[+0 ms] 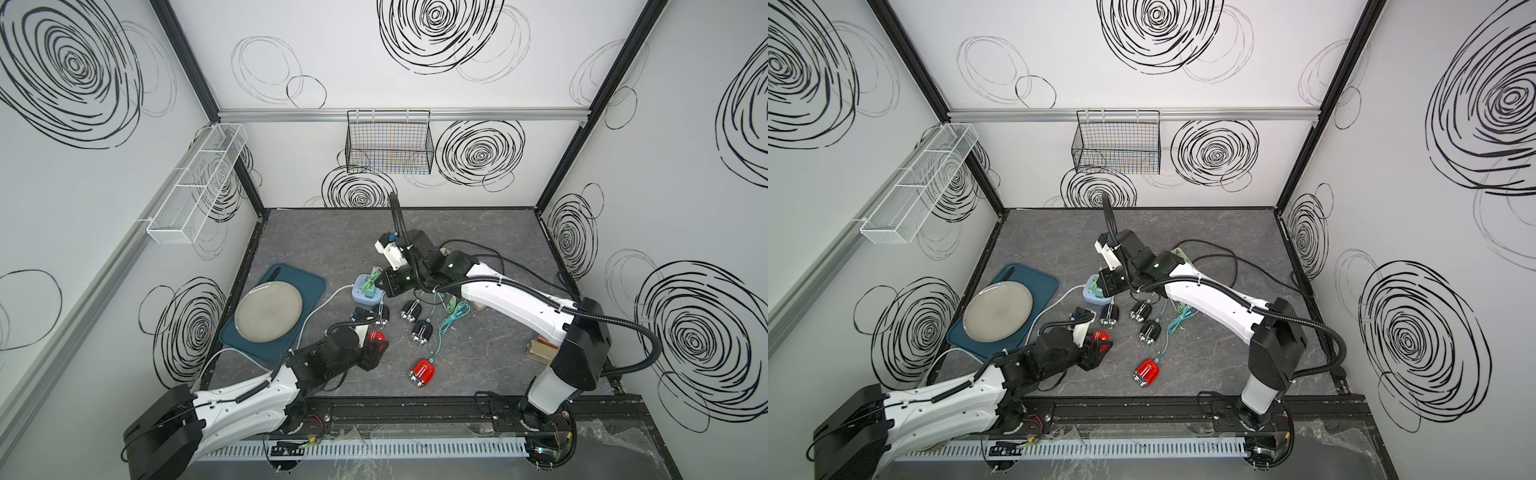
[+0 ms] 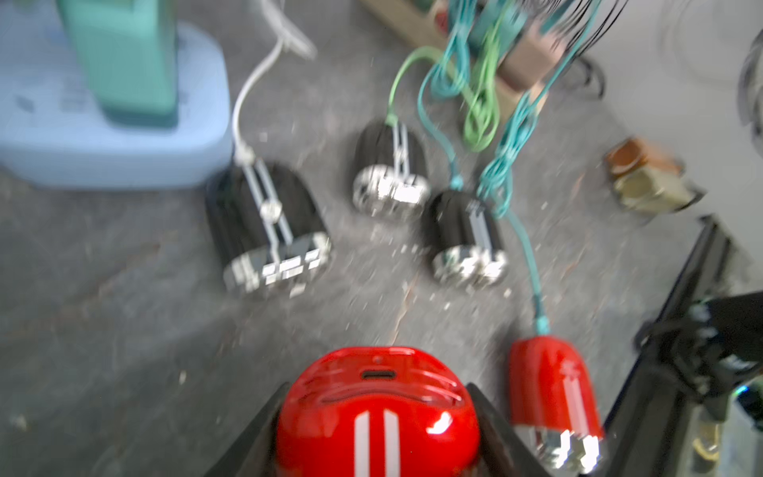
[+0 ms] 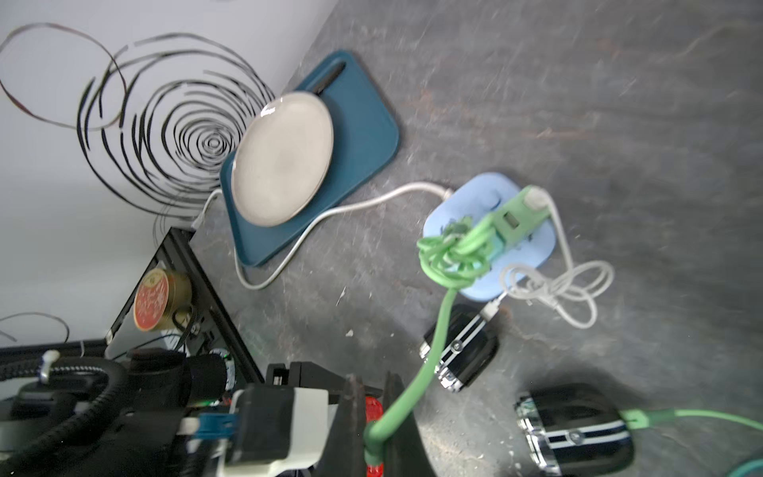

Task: Unplug the electric shaver
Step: Remove the charging cable from the electric shaver, then place the electric shaver at the center of the board.

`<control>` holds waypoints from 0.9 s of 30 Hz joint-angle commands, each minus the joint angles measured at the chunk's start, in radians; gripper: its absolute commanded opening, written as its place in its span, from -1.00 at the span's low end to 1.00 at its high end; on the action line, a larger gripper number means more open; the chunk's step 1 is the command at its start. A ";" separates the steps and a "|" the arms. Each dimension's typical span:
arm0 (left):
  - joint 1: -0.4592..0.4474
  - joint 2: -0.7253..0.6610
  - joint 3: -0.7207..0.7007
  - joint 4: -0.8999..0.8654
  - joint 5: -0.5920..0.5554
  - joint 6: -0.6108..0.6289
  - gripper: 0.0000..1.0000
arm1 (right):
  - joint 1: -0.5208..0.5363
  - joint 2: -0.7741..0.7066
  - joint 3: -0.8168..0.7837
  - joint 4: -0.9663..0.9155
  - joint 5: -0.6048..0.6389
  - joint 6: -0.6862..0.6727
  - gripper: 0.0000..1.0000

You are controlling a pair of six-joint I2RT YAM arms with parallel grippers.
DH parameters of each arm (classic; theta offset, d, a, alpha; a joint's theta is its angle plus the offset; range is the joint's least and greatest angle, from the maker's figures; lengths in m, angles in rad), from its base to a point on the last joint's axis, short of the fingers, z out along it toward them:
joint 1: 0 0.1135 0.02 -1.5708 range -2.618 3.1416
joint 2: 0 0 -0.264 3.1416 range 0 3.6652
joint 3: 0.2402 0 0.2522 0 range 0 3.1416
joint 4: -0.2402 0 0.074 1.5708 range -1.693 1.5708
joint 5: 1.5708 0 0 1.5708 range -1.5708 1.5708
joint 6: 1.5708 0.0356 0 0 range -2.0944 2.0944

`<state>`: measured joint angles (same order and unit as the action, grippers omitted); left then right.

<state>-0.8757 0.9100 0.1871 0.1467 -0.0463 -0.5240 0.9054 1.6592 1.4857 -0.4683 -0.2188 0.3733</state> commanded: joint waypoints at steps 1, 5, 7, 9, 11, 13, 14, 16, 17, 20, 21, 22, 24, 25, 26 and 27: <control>-0.012 -0.001 0.010 -0.031 -0.003 -0.005 -0.28 | -0.006 -0.037 0.033 0.069 0.028 -0.014 -1.00; -0.008 -0.056 0.000 -0.030 -0.012 -0.015 -0.28 | -0.010 -0.038 0.026 0.070 0.013 -0.011 -1.00; 0.003 -0.104 -0.004 -0.053 -0.015 -0.021 -0.28 | -0.008 -0.039 0.017 0.068 0.011 -0.008 -1.00; 0.018 -0.145 0.001 -0.101 -0.018 -0.032 -0.29 | -0.011 -0.039 0.002 0.069 -0.032 -0.011 -0.99; 0.030 -0.173 0.020 -0.190 -0.038 -0.058 -0.30 | -0.010 -0.043 -0.024 0.084 -0.086 -0.010 -0.99; 0.029 -0.181 0.059 -0.316 -0.104 -0.109 -0.31 | -0.011 -0.049 -0.063 0.113 -0.152 -0.008 -0.98; 0.024 -0.181 0.076 -0.363 -0.134 -0.149 -0.31 | -0.010 -0.051 -0.083 0.127 -0.172 -0.003 -0.98; 0.024 -0.166 0.099 -0.447 -0.181 -0.228 -0.32 | -0.008 -0.049 -0.105 0.139 -0.190 0.007 -0.98; 0.023 -0.158 0.108 -0.478 -0.190 -0.255 -0.32 | -0.009 -0.048 -0.118 0.148 -0.198 0.013 -0.98; 0.023 -0.138 0.140 -0.564 -0.243 -0.313 -0.32 | -0.005 -0.050 -0.146 0.167 -0.211 0.024 -0.98; 0.025 -0.131 0.145 -0.583 -0.257 -0.322 -0.32 | -0.001 -0.050 -0.151 0.170 -0.212 0.027 -0.98; 0.031 -0.122 0.146 -0.586 -0.259 -0.327 -0.31 | 0.001 -0.050 -0.156 0.171 -0.214 0.029 -0.98; 0.050 -0.085 0.146 -0.591 -0.248 -0.335 -0.30 | 0.002 -0.050 -0.168 0.172 -0.217 0.032 -0.97; 0.056 -0.065 0.150 -0.595 -0.248 -0.339 -0.30 | 0.003 -0.050 -0.172 0.174 -0.216 0.033 -0.97; 0.058 -0.042 0.158 -0.601 -0.253 -0.342 -0.30 | 0.005 -0.052 -0.178 0.176 -0.215 0.036 -0.97; 0.062 -0.025 0.164 -0.608 -0.257 -0.343 -0.30 | 0.005 -0.055 -0.185 0.179 -0.215 0.039 -0.97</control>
<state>-0.8268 0.8497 0.3096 -0.4099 -0.2569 -0.8196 0.9031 1.6348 1.3193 -0.3252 -0.4160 0.3973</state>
